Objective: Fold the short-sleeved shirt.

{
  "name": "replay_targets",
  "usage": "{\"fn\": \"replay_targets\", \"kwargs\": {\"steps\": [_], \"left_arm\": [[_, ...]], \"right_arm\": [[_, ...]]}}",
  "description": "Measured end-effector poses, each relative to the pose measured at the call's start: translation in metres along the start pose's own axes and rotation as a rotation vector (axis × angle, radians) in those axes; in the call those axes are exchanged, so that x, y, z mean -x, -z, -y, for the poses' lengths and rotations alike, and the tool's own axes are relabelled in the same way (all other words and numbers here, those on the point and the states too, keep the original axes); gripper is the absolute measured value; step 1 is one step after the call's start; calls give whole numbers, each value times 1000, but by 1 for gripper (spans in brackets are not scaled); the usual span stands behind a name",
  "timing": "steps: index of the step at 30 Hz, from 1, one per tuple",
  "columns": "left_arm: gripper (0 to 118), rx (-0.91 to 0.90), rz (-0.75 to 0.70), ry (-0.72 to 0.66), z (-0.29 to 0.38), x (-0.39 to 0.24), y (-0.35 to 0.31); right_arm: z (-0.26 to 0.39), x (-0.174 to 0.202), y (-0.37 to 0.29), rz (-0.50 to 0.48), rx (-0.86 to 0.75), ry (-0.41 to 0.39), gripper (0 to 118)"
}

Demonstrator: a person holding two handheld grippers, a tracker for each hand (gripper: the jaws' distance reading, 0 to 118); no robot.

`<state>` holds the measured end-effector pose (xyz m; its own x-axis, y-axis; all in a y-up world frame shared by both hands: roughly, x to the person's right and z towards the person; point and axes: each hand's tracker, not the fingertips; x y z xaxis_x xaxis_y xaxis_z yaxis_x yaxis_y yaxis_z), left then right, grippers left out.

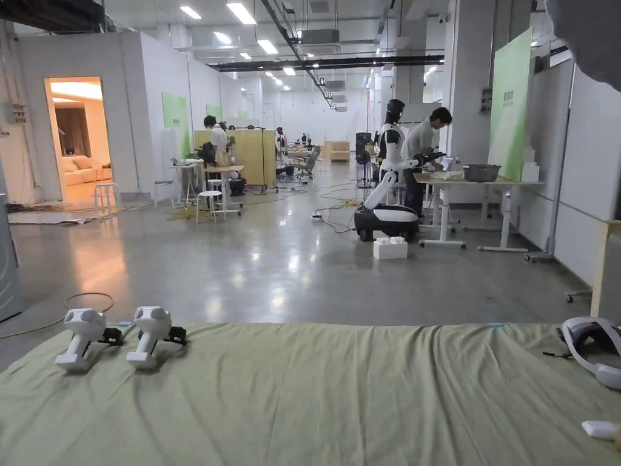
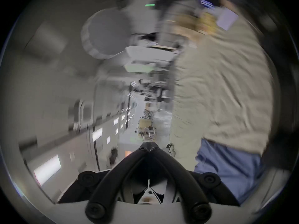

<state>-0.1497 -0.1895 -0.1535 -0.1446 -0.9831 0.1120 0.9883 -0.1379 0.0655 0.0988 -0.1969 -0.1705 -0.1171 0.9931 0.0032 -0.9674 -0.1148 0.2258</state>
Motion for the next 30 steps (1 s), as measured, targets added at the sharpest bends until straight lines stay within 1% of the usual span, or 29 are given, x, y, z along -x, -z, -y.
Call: {"fn": "replay_targets", "kwargs": {"steps": [2,3,4,6,7,8,9,11,13,14,15,16,17,18,19,21,22,25,30], "left_arm": [[1,-40,76,22,-5,-18,-5],[1,-63,104,32,-6,-25,-7],[2,-51,114,82,-7,-30,-7],[1,-35,123,97,4,-47,0],[2,-29,117,88,9,-50,3],[1,-26,73,-37,15,-44,4],[1,-3,42,-158,21,-39,5],[1,49,-5,-540,23,-1,5],[2,78,-43,-999,44,29,-1],[1,76,-55,-1197,53,36,-3],[2,66,-60,-1418,68,41,-9],[2,34,-58,-1632,81,37,-15],[2,10,-68,-1743,89,32,-19],[2,4,-80,-1806,92,26,-22],[2,9,-93,-1827,94,23,-25],[2,-38,-81,-1882,100,21,-31],[2,-45,-86,-1881,99,23,-31],[2,-20,-110,-1812,96,27,-29],[2,-34,-90,-1837,100,32,-29]], "right_arm": [[-1,21,-8,-85,-75,-71,2],[-1,31,-12,-124,-89,-74,2],[-1,37,-14,-146,-102,-92,2],[-2,50,-16,-182,-116,-150,2],[-2,50,-15,-169,-110,-145,2],[0,46,-15,-158,-108,-126,2],[-1,39,-11,-141,-61,5,2],[4,11,-4,-118,34,311,2],[17,-17,-2,-47,123,735,2],[25,-28,-4,-17,166,957,2],[36,-37,-9,20,196,1218,2],[50,-38,-17,43,204,1480,2],[57,-35,-23,49,180,1610,2],[62,-32,-28,66,174,1683,2],[60,-31,-31,79,179,1713,2],[61,-31,-33,86,184,1686,2],[62,-32,-33,82,182,1671,2],[59,-38,-31,96,173,1656,2],[56,-41,-30,89,160,1651,2]]}}
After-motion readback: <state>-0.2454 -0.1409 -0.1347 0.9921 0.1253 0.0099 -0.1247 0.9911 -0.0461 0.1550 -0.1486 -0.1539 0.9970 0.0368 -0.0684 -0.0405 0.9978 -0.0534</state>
